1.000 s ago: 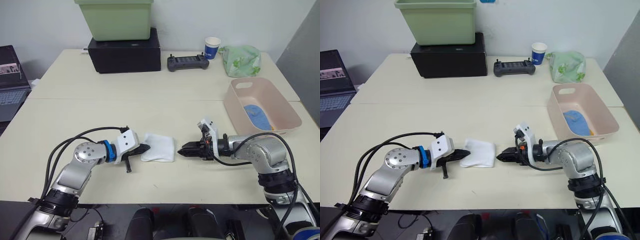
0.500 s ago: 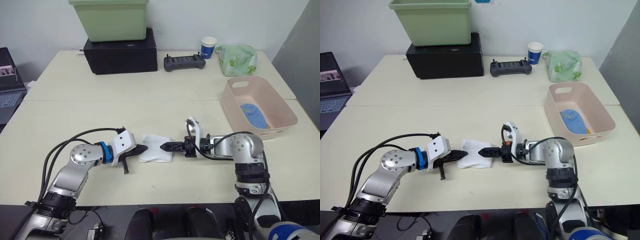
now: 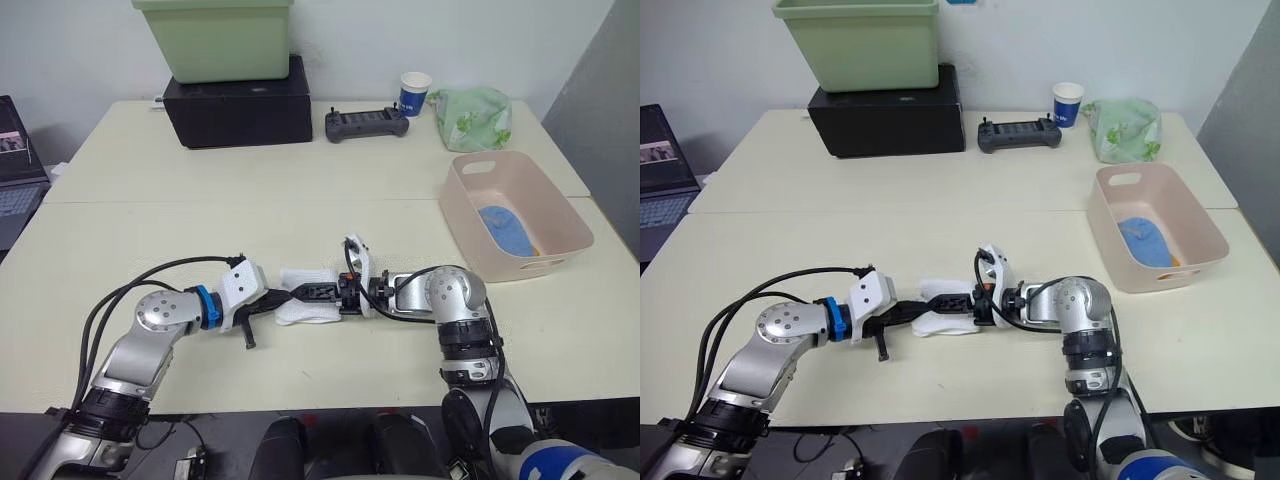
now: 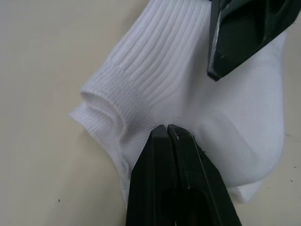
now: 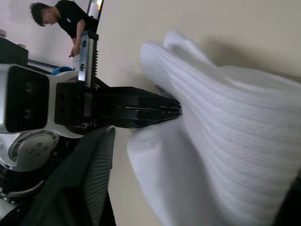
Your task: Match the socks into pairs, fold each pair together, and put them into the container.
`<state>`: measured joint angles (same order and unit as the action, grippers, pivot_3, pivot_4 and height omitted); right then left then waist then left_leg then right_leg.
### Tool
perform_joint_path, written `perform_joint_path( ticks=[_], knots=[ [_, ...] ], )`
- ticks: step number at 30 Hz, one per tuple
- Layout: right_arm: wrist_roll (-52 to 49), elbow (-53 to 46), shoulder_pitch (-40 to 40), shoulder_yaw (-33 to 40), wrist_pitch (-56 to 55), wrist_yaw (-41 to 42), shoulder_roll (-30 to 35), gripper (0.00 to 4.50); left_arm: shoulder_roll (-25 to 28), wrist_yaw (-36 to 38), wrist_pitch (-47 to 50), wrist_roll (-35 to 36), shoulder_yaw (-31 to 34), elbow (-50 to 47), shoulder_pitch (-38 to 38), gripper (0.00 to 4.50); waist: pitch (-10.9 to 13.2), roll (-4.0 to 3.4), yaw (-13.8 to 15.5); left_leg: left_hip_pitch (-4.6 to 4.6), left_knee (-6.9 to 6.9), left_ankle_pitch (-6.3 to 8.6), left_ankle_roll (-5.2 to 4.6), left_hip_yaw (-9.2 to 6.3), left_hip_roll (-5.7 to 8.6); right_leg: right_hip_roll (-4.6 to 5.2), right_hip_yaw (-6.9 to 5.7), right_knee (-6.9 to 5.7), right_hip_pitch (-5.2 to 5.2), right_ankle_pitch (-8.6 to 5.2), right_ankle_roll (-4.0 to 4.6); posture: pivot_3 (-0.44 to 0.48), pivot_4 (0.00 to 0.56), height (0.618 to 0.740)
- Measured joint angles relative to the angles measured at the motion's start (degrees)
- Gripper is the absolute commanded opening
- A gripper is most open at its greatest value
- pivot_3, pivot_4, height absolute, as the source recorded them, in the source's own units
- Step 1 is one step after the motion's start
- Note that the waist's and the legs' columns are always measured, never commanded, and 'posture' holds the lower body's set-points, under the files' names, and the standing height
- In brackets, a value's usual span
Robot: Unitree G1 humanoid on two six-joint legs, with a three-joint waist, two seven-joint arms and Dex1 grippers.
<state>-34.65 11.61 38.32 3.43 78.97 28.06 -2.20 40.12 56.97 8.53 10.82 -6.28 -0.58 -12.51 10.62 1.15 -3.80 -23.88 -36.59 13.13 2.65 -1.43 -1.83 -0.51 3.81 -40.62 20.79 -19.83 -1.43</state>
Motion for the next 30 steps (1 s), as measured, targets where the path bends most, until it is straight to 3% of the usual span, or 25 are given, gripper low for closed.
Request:
perform_joint_path(
  ticks=[7,10,13,16,20,25,30],
  knots=[
    [-0.5,-0.3,0.3,-1.5,-1.4,0.8,0.9,0.03,0.0,0.0,0.4,0.8,0.7,-0.2,0.6,0.00,0.0,0.05,0.0,0.02,0.02,0.00,0.00,0.05,-0.01,-0.01,0.07,-0.15,0.09,0.00,0.00,0.000,0.150,0.740],
    [-0.7,-1.0,0.1,-1.6,-1.6,0.8,1.5,0.03,0.2,0.4,3.2,3.2,2.1,-2.1,1.4,0.00,0.0,0.05,0.0,-0.03,0.01,0.00,0.01,0.04,0.01,0.01,0.06,-0.19,0.13,0.00,0.00,0.000,0.150,0.740],
    [-1.1,-3.9,-0.6,-0.9,-1.4,0.5,3.6,0.00,1.7,1.7,9.1,9.0,5.6,-6.5,1.7,0.62,0.0,0.07,0.2,-0.53,-0.08,-0.01,0.02,-0.03,0.02,0.02,-0.03,-0.24,0.57,0.00,0.00,0.000,0.150,0.740],
    [-2.3,-8.8,-0.8,1.6,-1.0,0.1,6.5,0.00,4.2,2.6,17.7,17.2,10.5,-11.3,0.3,1.58,0.0,0.05,0.5,-0.84,-0.20,-0.01,0.02,-0.12,0.02,0.02,-0.12,-0.24,0.79,0.00,0.00,0.000,0.150,0.740],
    [-4.9,-18.7,0.4,5.7,-0.9,-0.6,10.6,0.00,5.8,1.8,28.4,27.1,14.0,-15.8,-7.5,2.91,0.0,0.07,0.7,-0.89,-0.29,-0.01,0.02,-0.17,0.11,0.04,-0.18,-0.24,0.76,0.00,0.00,0.000,0.150,0.740],
    [-7.0,-27.6,3.5,10.3,-1.4,-0.6,21.4,0.00,0.4,-2.9,34.5,30.9,12.1,-15.6,-22.5,4.48,0.1,0.09,1.3,-0.90,-0.35,-0.01,0.02,-0.13,0.18,-0.13,-0.24,-0.19,0.71,0.00,-0.02,0.000,0.150,0.740],
    [-4.6,-30.1,4.7,10.7,-7.3,1.7,35.0,0.00,-6.4,-6.1,35.7,30.5,7.6,-14.3,-31.7,4.48,0.1,0.09,1.3,-0.89,-0.35,-0.02,0.01,0.04,0.15,-0.17,-0.10,-0.10,0.73,-0.01,-0.04,0.000,0.150,0.740]
  ],
)
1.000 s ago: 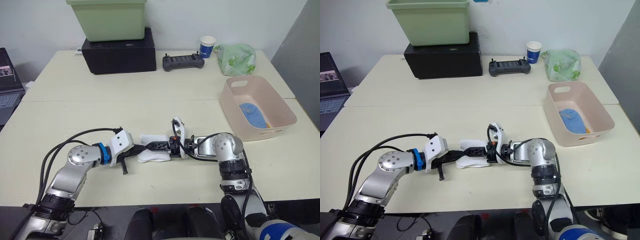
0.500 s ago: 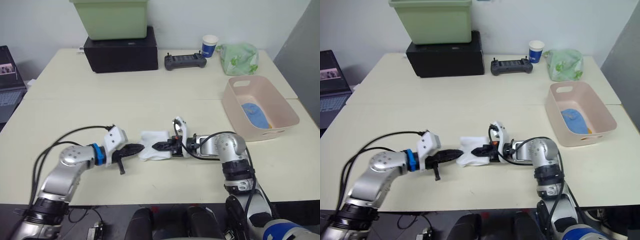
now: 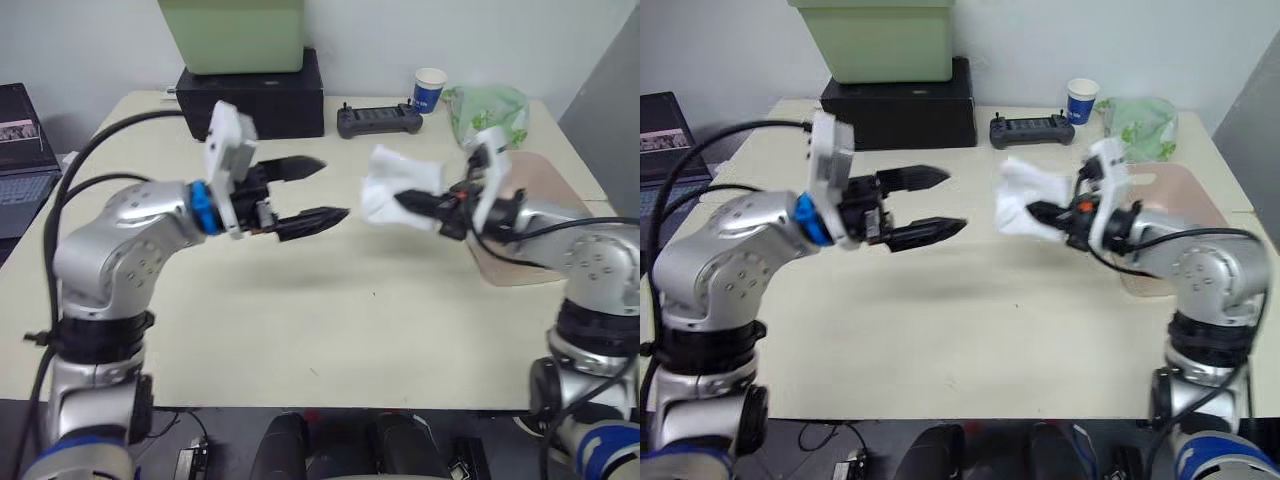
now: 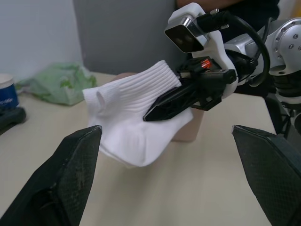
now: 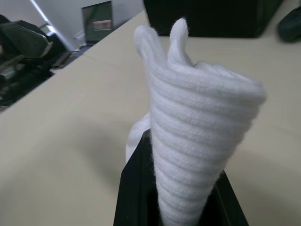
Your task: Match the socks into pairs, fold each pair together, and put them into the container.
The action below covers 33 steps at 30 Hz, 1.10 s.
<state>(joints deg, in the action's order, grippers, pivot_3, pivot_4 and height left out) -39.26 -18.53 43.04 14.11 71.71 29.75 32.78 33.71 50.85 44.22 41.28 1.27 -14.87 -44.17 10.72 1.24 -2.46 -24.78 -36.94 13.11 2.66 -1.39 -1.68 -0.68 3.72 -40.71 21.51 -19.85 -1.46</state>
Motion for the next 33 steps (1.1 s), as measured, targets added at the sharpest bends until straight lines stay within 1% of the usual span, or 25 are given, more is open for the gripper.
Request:
perform_joint_path(
  ticks=[3,4,5,6,8,9,10,12,13,16,21,25,27,29,33],
  knots=[
    [3.6,2.8,1.8,-0.9,-5.1,2.0,8.6,0.00,-4.2,-0.5,-1.2,-1.9,-3.2,3.0,-3.4,4.48,0.1,-0.05,0.0,-0.01,0.00,-0.01,-0.01,0.01,0.00,-0.03,0.08,-0.02,0.04,0.00,0.00,0.000,0.150,0.740],
    [6.1,3.7,1.8,-2.4,-8.8,3.5,12.9,0.00,-5.5,-0.4,-2.4,-2.9,-4.4,4.3,-4.8,4.48,0.1,-0.08,0.2,-0.01,-0.01,-0.01,-0.01,-0.01,0.02,-0.03,0.10,0.00,0.02,0.00,0.00,0.000,0.150,0.740],
    [10.4,4.6,0.6,-4.7,-14.7,5.7,19.1,0.00,-7.6,-0.8,-4.2,-4.5,-5.5,6.2,-6.7,4.48,0.1,-0.11,0.5,-0.01,-0.01,-0.01,-0.01,0.01,0.03,-0.04,0.09,0.02,0.02,0.00,0.00,0.000,0.150,0.740],
    [14.7,6.0,-0.9,-6.5,-20.6,7.4,23.7,0.00,-8.9,-1.2,-5.6,-5.6,-5.8,7.5,-7.8,4.48,0.1,-0.10,0.6,-0.01,-0.04,-0.01,-0.01,0.04,0.07,-0.06,0.07,0.13,-0.05,0.00,0.00,0.000,0.150,0.740],
    [22.3,9.2,-3.9,-9.6,-31.5,9.5,29.3,0.00,-10.4,-1.4,-7.7,-6.8,-5.9,9.2,-9.0,4.48,0.1,-0.09,0.7,0.00,-0.03,-0.01,-0.01,0.06,0.03,-0.06,0.09,0.23,-0.11,0.00,0.00,0.000,0.150,0.740],
    [25.5,11.6,-5.3,-11.2,-36.7,10.3,31.1,0.00,-11.2,-1.4,-8.6,-7.3,-5.9,10.1,-9.3,4.48,0.1,-0.09,0.7,0.00,-0.03,-0.01,0.00,0.07,0.03,-0.04,0.11,0.24,-0.11,0.00,0.00,0.000,0.150,0.740],
    [29.3,15.4,-6.5,-12.9,-43.1,11.1,32.0,0.00,-12.1,-1.3,-9.5,-7.9,-6.1,10.9,-9.3,4.48,0.1,-0.09,0.4,0.01,-0.04,-0.01,0.01,0.11,0.01,-0.04,0.14,0.24,-0.09,0.00,0.00,0.000,0.150,0.740],
    [33.5,20.4,-7.5,-15.1,-50.0,11.5,32.0,0.00,-12.8,-1.2,-9.9,-8.7,-7.1,11.2,-9.3,4.48,0.1,-0.10,0.1,0.02,-0.04,-0.12,0.18,0.23,0.01,-0.02,0.22,0.18,-0.04,0.01,0.00,0.000,0.150,0.740],
    [36.3,23.5,-7.5,-16.7,-55.2,11.7,32.1,0.00,-12.9,-0.7,-10.0,-8.8,-7.8,11.1,-9.3,4.48,0.1,-0.11,-0.2,0.03,-0.04,-0.13,0.21,0.25,0.01,-0.02,0.25,0.16,-0.02,0.01,0.00,0.000,0.150,0.740],
    [42.7,29.8,-7.3,-19.9,-65.5,11.9,31.9,0.00,-14.0,-0.2,-9.8,-8.7,-8.1,10.7,-9.2,4.48,0.1,-0.12,-0.2,0.03,-0.04,-0.15,0.23,0.13,-0.02,-0.02,0.25,0.11,-0.04,0.01,0.00,0.000,0.150,0.740],
    [51.3,38.6,-5.6,-24.7,-77.1,11.3,30.1,0.00,-15.7,-1.6,-10.0,-9.9,-8.4,10.3,-8.8,4.48,0.1,-0.12,-0.1,0.05,-0.12,-0.17,0.27,0.11,0.00,-0.02,0.27,-0.01,-0.06,0.01,0.00,0.000,0.150,0.740],
    [54.5,42.8,-5.6,-26.2,-81.8,12.3,30.0,0.00,-15.5,-1.9,-9.3,-9.9,-8.4,8.0,-6.1,4.48,0.1,-0.12,-0.1,0.05,-0.13,-0.17,0.27,0.12,0.00,0.00,0.27,-0.05,-0.06,0.01,0.00,0.000,0.150,0.740],
    [54.9,43.0,-5.6,-26.2,-82.8,14.3,30.0,0.68,-15.2,-2.3,-8.8,-10.0,-8.4,7.7,-5.7,4.50,0.1,-0.12,0.0,0.06,-0.16,-0.18,0.28,0.07,-0.01,0.00,0.24,-0.08,-0.08,0.01,0.01,0.000,0.150,0.740],
    [54.6,43.0,-5.6,-26.2,-83.0,17.2,30.0,1.23,-14.8,-2.8,-8.5,-10.0,-8.2,6.6,-5.1,4.50,0.1,-0.12,0.0,0.09,-0.17,-0.18,0.28,0.07,0.00,0.00,0.25,-0.12,-0.10,0.01,0.01,0.000,0.150,0.740],
    [53.8,42.9,-5.6,-26.2,-82.4,22.5,30.0,2.65,-14.8,-3.3,-8.5,-10.9,-8.2,6.4,-4.7,4.50,0.1,-0.12,0.2,0.10,-0.26,-0.19,0.29,0.06,0.00,0.00,0.24,-0.15,-0.15,0.01,0.01,0.000,0.150,0.740]
  ],
)
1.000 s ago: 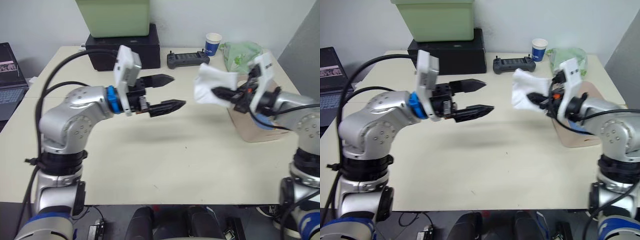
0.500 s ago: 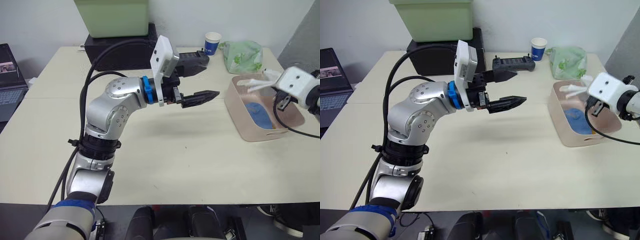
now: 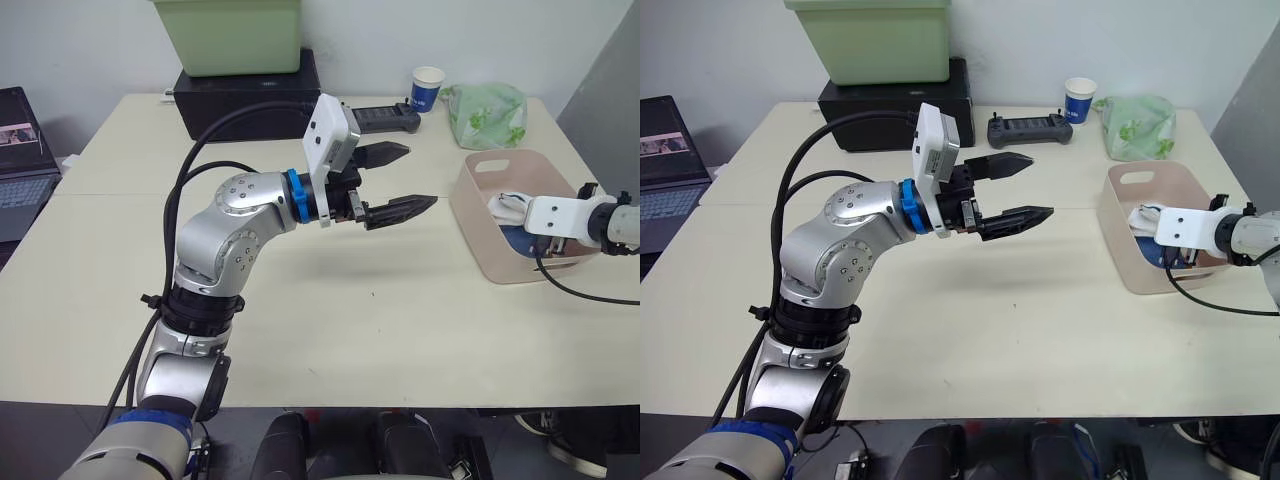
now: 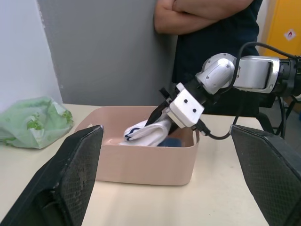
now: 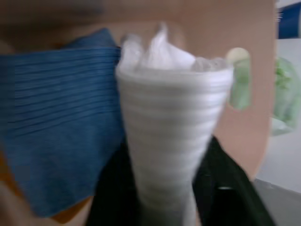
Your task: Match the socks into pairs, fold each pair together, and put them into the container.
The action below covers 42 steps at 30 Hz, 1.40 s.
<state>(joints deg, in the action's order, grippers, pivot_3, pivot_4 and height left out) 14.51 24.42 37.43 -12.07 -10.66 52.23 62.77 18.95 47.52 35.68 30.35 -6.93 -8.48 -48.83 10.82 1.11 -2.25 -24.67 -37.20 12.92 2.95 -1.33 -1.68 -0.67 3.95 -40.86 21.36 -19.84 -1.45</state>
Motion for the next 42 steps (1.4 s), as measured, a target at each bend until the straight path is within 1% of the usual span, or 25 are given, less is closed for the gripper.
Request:
perform_joint_path(
  ticks=[2,5,8,10,12,15,18,20,21,25,26,30,37,42],
  knots=[
    [-1.0,-1.2,0.0,0.0,1.5,3.8,0.6,3.30,0.0,-0.3,0.0,-0.1,0.0,0.0,0.0,4.50,0.0,-0.01,0.1,0.00,0.00,0.00,0.00,0.01,0.01,0.01,0.00,0.00,0.01,0.00,0.00,0.000,0.150,0.740],
    [-4.0,-4.8,1.2,0.9,5.0,10.7,3.6,4.39,-0.1,-0.5,-0.3,-0.4,0.0,0.0,0.1,4.50,0.0,-0.07,0.3,0.00,0.01,0.00,0.00,0.00,0.00,0.01,-0.01,0.01,0.01,0.00,0.00,0.000,0.150,0.740],
    [-6.9,-8.7,3.9,3.8,10.4,15.9,6.8,4.45,-0.1,-0.5,-0.8,-0.6,0.0,0.0,0.3,4.50,0.0,-0.08,0.3,0.00,0.00,0.00,0.00,-0.04,-0.02,0.02,-0.04,0.01,-0.01,0.00,0.00,0.000,0.150,0.740],
    [-8.7,-10.8,5.7,5.2,15.0,18.4,7.5,4.45,-0.1,-0.5,-1.1,-0.8,0.0,0.1,0.5,4.50,0.0,-0.08,0.3,0.02,-0.01,0.00,-0.01,-0.04,-0.02,0.03,-0.03,0.00,-0.03,0.00,0.00,0.000,0.150,0.740],
    [-8.8,-10.3,8.5,5.3,17.5,18.0,7.0,4.45,-0.2,-0.5,-1.3,-1.2,0.0,0.6,0.5,4.50,0.0,-0.09,0.3,0.04,-0.03,0.01,-0.01,-0.01,0.00,0.08,-0.01,-0.03,-0.03,0.00,0.01,0.000,0.150,0.740],
    [-9.0,-9.0,10.5,6.6,20.3,15.5,4.5,3.82,-0.4,-0.4,-1.3,-1.4,0.0,1.6,0.4,4.50,0.0,-0.08,0.4,0.03,-0.04,0.00,-0.01,-0.05,0.00,0.21,-0.06,-0.01,-0.04,0.00,0.01,0.000,0.150,0.740],
    [-9.0,-6.6,10.0,6.6,21.3,12.6,1.0,2.84,-0.5,-0.3,-1.4,-1.5,0.0,1.8,0.4,4.50,0.0,-0.08,0.4,0.01,-0.03,0.00,-0.01,-0.02,0.02,0.23,-0.03,0.00,-0.03,0.00,0.01,0.000,0.150,0.740],
    [-9.0,-5.5,8.5,6.6,21.2,10.7,-0.8,2.08,-0.6,-0.1,-1.4,-1.5,0.0,1.8,0.4,4.50,0.0,-0.08,0.5,0.01,-0.03,0.00,0.00,-0.04,0.01,0.23,-0.06,0.00,-0.03,0.00,0.01,0.000,0.150,0.740],
    [-9.0,-5.3,7.6,6.5,21.2,10.1,-1.6,1.77,-0.6,0.0,-1.4,-1.5,-0.1,1.8,0.4,4.50,0.0,-0.08,0.5,0.00,-0.03,0.00,-0.01,-0.02,0.02,0.23,-0.05,-0.01,-0.02,0.00,0.01,0.000,0.150,0.740],
    [-7.6,-3.2,5.4,6.0,19.6,7.3,-4.3,0.28,-0.3,0.6,-1.3,-1.5,-0.1,1.8,0.4,4.50,0.0,-0.09,0.4,0.01,-0.04,0.00,-0.01,0.01,0.03,0.23,-0.05,-0.04,-0.01,0.00,0.01,0.000,0.150,0.740],
    [-6.6,-2.4,5.1,5.6,18.7,6.4,-4.5,0.02,-0.3,0.6,-1.3,-1.6,-0.1,1.8,0.4,4.50,0.0,-0.09,0.4,0.01,-0.05,0.00,-0.01,-0.01,0.03,0.23,-0.04,-0.04,-0.01,0.00,0.01,0.000,0.150,0.740],
    [-3.4,2.1,4.7,3.9,15.2,3.3,-5.0,0.02,0.0,0.4,-1.1,-1.6,0.0,1.6,0.4,4.50,0.0,-0.08,0.4,0.01,-0.05,0.00,-0.01,-0.01,0.02,0.23,-0.05,-0.03,-0.02,0.00,0.01,0.000,0.150,0.740],
    [-0.7,10.4,4.6,1.7,11.4,0.2,-9.1,0.02,0.7,0.5,-0.8,-2.3,-0.4,-0.3,1.1,4.50,0.0,-0.09,0.4,0.01,-0.08,0.00,0.00,-0.01,0.02,0.21,-0.05,-0.06,-0.03,0.00,0.01,0.000,0.150,0.740],
    [-0.4,12.1,6.1,2.0,9.8,0.2,-9.0,0.02,1.5,0.4,-0.9,-2.9,-0.4,-0.3,2.4,4.50,0.0,-0.09,0.4,0.01,-0.18,0.00,-0.01,-0.01,0.02,0.21,-0.06,-0.08,-0.06,0.00,0.01,0.000,0.150,0.740]
  ],
)
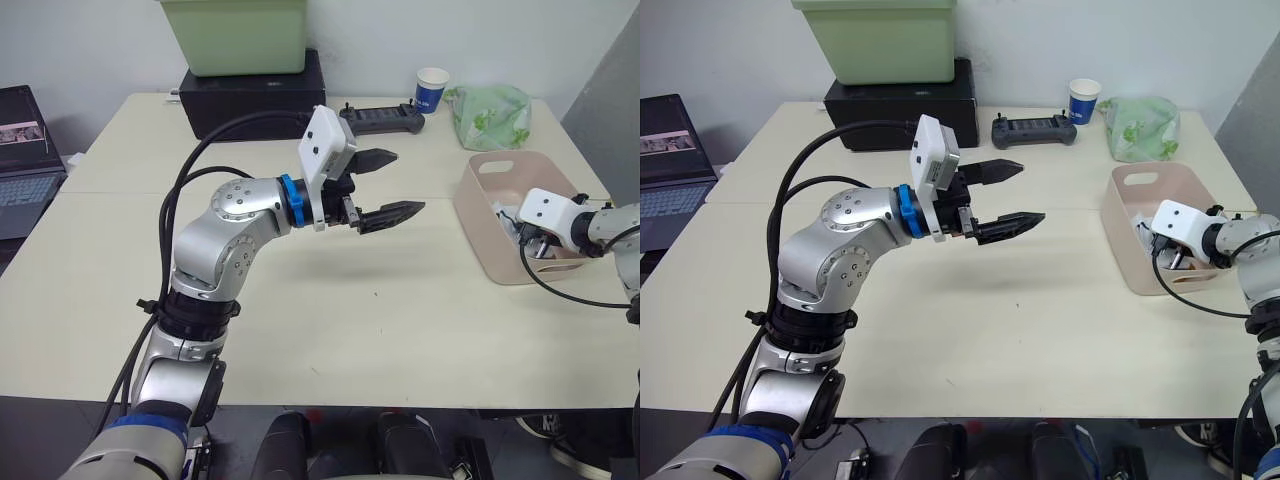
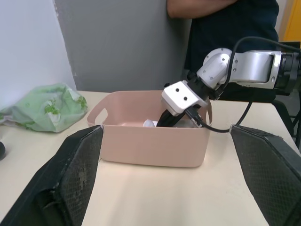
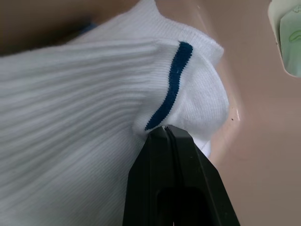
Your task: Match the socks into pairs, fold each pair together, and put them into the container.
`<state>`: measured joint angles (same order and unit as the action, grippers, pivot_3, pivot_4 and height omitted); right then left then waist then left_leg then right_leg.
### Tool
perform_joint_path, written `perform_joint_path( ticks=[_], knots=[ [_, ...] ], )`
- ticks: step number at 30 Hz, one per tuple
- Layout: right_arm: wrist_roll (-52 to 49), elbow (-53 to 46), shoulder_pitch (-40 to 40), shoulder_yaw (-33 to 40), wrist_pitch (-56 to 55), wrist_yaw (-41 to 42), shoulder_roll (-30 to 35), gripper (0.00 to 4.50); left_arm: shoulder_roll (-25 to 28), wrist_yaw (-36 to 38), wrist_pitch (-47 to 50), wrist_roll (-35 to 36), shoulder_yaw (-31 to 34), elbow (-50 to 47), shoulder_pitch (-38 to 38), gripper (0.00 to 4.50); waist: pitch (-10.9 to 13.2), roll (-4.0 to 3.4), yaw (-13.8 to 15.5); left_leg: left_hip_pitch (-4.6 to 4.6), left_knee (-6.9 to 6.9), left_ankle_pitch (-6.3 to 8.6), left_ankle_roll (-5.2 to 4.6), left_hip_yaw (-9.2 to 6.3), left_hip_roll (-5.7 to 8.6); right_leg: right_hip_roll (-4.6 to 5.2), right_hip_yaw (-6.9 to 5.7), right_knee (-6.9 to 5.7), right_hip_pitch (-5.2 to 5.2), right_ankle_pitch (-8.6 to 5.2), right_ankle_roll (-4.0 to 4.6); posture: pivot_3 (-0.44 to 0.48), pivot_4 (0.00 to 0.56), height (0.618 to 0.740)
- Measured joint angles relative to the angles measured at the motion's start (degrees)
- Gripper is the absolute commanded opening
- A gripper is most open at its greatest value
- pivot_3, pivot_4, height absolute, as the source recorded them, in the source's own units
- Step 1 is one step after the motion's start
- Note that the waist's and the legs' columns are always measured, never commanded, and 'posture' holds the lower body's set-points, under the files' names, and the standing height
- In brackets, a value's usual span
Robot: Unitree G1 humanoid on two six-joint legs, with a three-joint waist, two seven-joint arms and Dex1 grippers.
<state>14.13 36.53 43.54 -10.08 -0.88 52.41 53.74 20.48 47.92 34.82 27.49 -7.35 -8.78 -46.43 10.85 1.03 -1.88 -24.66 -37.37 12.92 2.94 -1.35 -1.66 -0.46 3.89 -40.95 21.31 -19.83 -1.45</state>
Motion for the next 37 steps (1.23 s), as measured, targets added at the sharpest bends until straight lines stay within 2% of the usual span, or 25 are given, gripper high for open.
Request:
perform_joint_path(
  ticks=[5,7,10,12,16,17,19,22,24,26,30,37],
  knots=[
    [-2.6,-2.7,0.9,2.9,1.0,2.1,2.3,0.02,3.4,0.1,-0.5,-1.2,1.0,0.0,2.6,4.50,0.0,-0.01,-0.1,0.00,0.01,0.00,0.00,0.01,-0.03,0.00,-0.02,-0.03,0.04,0.00,0.00,0.000,0.150,0.740],
    [-4.5,-5.1,2.9,5.2,2.3,2.5,2.8,0.39,5.4,0.4,-1.5,-1.4,2.0,0.0,3.7,4.50,0.0,-0.01,-0.3,0.00,0.01,0.00,0.00,0.01,-0.05,0.00,-0.04,-0.04,0.05,0.00,0.00,0.000,0.150,0.740],
    [-10.2,-12.8,4.5,9.6,7.8,3.0,0.9,1.30,9.4,0.5,-3.1,-2.4,4.3,0.1,6.4,4.50,0.0,-0.01,-0.7,0.02,0.03,0.00,0.00,-0.07,-0.11,-0.03,-0.03,-0.05,0.01,0.00,0.00,0.000,0.150,0.740],
    [-15.7,-19.2,3.9,12.6,14.3,2.7,-3.7,2.05,11.0,0.1,-4.8,-3.3,6.0,0.1,9.2,4.50,0.0,0.00,-0.9,0.02,0.04,0.00,0.00,-0.12,-0.15,-0.03,-0.07,-0.05,-0.01,0.00,0.01,0.000,0.150,0.740],
    [-25.2,-34.6,-3.4,14.4,27.6,-1.8,-15.2,3.49,12.5,-2.2,-7.0,-4.6,9.7,-0.1,17.0,4.50,0.0,0.03,-0.7,-0.06,0.07,0.00,-0.01,-0.16,-0.13,0.01,-0.13,-0.09,0.08,0.00,0.01,0.000,0.150,0.740],
    [-26.7,-37.6,-5.4,14.4,30.4,-3.2,-17.0,3.91,12.6,-2.8,-7.4,-4.9,10.3,-0.2,18.8,4.50,0.0,0.03,-0.4,-0.11,0.06,0.01,-0.01,-0.16,-0.09,0.03,-0.14,-0.08,0.10,0.00,0.00,0.000,0.150,0.740],
    [-27.9,-42.0,-7.8,14.4,33.4,-5.9,-19.2,4.46,13.0,-3.9,-8.0,-5.1,12.1,-1.1,22.2,4.50,0.0,0.03,0.2,-0.12,0.01,0.02,-0.03,-0.15,-0.05,0.08,-0.14,-0.04,0.09,0.00,0.00,0.000,0.150,0.740],
    [-28.6,-51.0,-16.8,13.4,33.4,-10.8,-24.5,4.46,13.0,-6.6,-10.1,-6.0,16.0,-5.4,33.7,4.50,-0.2,0.16,0.2,-0.11,0.10,0.08,-0.13,-0.18,-0.07,0.13,-0.17,0.09,0.03,0.00,0.00,0.000,0.150,0.740],
    [-26.1,-52.5,-25.5,10.4,29.6,-12.4,-25.0,4.46,11.2,-8.5,-11.5,-6.2,17.6,-7.3,42.0,4.50,-0.2,0.16,0.5,-0.11,0.11,0.14,-0.23,-0.18,0.00,0.23,-0.23,0.08,0.02,-0.01,-0.01,0.000,0.150,0.740],
    [-24.6,-52.4,-31.6,9.0,27.8,-13.6,-25.6,4.46,10.4,-9.8,-12.8,-6.5,18.6,-7.4,46.9,4.50,-0.2,0.17,0.6,-0.09,0.10,0.14,-0.24,-0.19,0.03,0.25,-0.23,-0.04,0.04,0.01,0.01,0.000,0.150,0.740],
    [-24.2,-53.3,-38.5,9.1,24.6,-16.1,-26.8,4.46,9.7,-12.4,-16.8,-9.0,19.8,-8.0,51.2,4.50,-0.2,0.18,0.2,0.30,0.21,0.14,-0.24,-0.12,0.02,0.18,-0.15,-0.09,-0.25,0.02,0.03,0.000,0.150,0.740],
    [-24.1,-54.2,-40.7,10.7,22.8,-20.1,-27.6,4.46,10.1,-13.3,-17.5,-12.0,18.8,-8.7,52.9,4.50,-0.2,0.17,0.0,0.31,0.36,0.14,-0.23,-0.13,-0.09,0.03,-0.13,-0.06,-0.17,0.02,0.03,0.000,0.150,0.740]
  ],
)
